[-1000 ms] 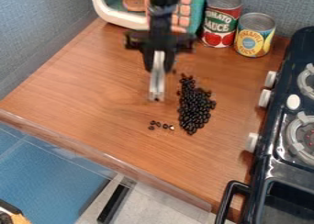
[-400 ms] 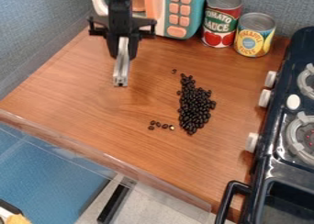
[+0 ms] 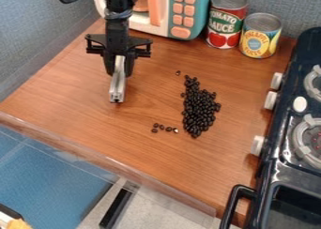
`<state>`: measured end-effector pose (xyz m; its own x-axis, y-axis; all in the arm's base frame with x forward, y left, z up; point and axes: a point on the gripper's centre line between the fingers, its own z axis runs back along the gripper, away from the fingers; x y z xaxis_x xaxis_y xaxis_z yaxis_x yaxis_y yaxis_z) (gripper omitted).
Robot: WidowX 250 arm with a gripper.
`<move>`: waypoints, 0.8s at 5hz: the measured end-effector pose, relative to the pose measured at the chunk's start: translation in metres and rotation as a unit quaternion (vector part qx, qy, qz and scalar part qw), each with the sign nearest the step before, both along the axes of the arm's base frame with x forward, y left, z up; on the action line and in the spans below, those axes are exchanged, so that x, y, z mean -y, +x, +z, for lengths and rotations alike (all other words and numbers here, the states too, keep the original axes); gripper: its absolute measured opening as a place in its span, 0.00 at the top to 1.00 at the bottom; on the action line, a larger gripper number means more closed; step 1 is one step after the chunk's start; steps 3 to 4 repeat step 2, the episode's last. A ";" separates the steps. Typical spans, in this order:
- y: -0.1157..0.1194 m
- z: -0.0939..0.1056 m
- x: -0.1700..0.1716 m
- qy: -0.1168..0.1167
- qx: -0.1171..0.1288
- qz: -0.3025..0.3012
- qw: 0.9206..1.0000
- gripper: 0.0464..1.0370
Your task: Sweep into pile
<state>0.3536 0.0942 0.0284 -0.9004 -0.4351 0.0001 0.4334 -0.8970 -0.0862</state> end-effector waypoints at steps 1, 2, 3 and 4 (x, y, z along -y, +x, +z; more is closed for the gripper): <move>-0.006 -0.010 -0.004 0.002 -0.021 0.014 1.000 0.31; -0.011 -0.003 -0.016 -0.004 -0.027 0.026 0.999 0.05; -0.011 -0.003 -0.016 -0.004 -0.027 0.026 0.999 0.05; -0.011 -0.003 -0.016 -0.004 -0.027 0.026 0.999 0.05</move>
